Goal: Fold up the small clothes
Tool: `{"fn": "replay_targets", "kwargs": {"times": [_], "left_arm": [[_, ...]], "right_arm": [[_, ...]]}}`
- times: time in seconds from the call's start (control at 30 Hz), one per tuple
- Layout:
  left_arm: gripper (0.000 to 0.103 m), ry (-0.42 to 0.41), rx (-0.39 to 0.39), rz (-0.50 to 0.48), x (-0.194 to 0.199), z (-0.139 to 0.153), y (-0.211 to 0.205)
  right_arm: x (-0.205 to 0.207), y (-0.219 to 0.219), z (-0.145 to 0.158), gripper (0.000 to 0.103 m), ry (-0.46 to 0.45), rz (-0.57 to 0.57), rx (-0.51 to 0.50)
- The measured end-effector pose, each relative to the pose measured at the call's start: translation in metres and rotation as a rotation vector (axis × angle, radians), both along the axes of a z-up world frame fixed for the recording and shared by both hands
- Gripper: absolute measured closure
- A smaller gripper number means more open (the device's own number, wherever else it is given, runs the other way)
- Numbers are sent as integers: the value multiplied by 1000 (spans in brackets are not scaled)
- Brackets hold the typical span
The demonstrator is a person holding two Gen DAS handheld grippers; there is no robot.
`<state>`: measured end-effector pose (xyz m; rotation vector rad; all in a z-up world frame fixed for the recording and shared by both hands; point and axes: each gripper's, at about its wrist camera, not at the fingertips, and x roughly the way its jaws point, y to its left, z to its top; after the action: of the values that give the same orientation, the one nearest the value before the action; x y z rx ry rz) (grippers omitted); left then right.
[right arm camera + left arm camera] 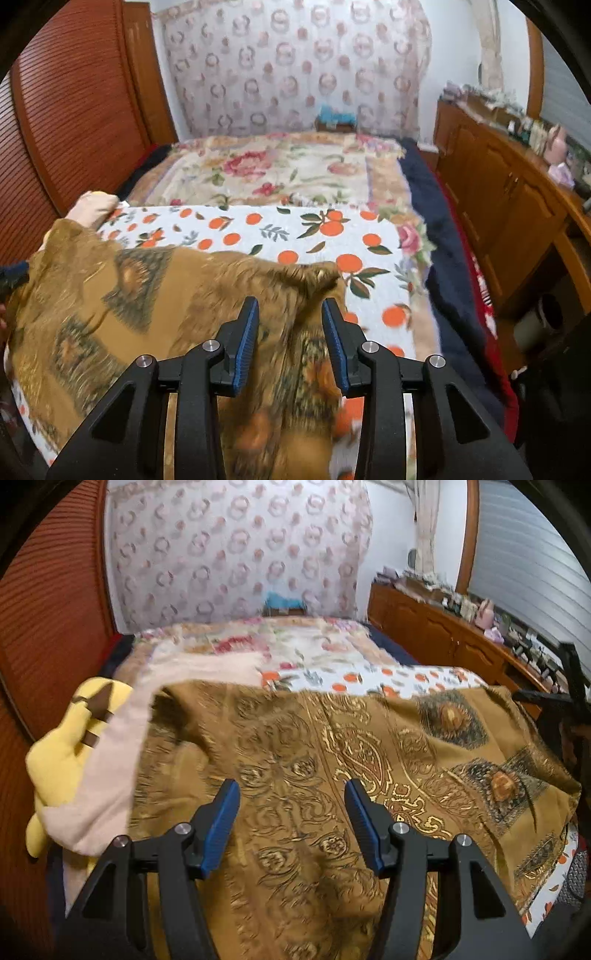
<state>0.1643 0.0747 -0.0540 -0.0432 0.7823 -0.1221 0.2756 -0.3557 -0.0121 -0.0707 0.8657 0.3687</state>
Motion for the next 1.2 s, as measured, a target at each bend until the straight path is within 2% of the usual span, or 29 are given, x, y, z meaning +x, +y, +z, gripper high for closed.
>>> {"fn": "replay_targets", "kwargs": {"times": [0.2, 0.33, 0.47, 0.53, 0.6, 0.63, 0.77, 0.87, 0.9, 0.97, 1.03, 1.13, 1.2], "left_arm": [[45, 61, -2, -30, 16, -24, -12], [45, 105, -12, -28, 21, -39, -14], [44, 84, 31, -29, 18, -39, -23], [44, 85, 37, -29, 18, -40, -24], [42, 86, 36, -31, 18, -39, -26], [39, 87, 36, -35, 18, -39, -26], [35, 90, 55, -43, 19, -40, -32], [33, 92, 48, -52, 19, -39, -31], [32, 93, 51, -55, 19, -39, -30], [31, 93, 53, -57, 19, -39, -31], [30, 94, 53, -59, 19, -39, -29], [29, 93, 54, -60, 18, -39, -29], [29, 94, 56, -61, 19, -39, -29]], "right_arm": [[40, -5, -28, 66, 114, -7, 59], [50, -6, -36, 66, 141, -2, 110], [57, -9, -41, 67, 152, 7, 160], [59, -9, -42, 76, 152, 13, 169], [59, -7, -41, 92, 143, 37, 181], [59, -6, -39, 96, 134, 47, 184], [49, -7, -18, 101, 29, 44, 180], [42, -16, 1, 101, -57, -62, 106], [41, -20, 5, 101, -64, -81, 112], [47, -21, 1, 101, -7, -92, 115], [53, -21, -7, 98, 21, -116, 61], [56, -24, -8, 93, 28, -129, 72], [59, -23, -6, 85, 19, -136, 52]]}}
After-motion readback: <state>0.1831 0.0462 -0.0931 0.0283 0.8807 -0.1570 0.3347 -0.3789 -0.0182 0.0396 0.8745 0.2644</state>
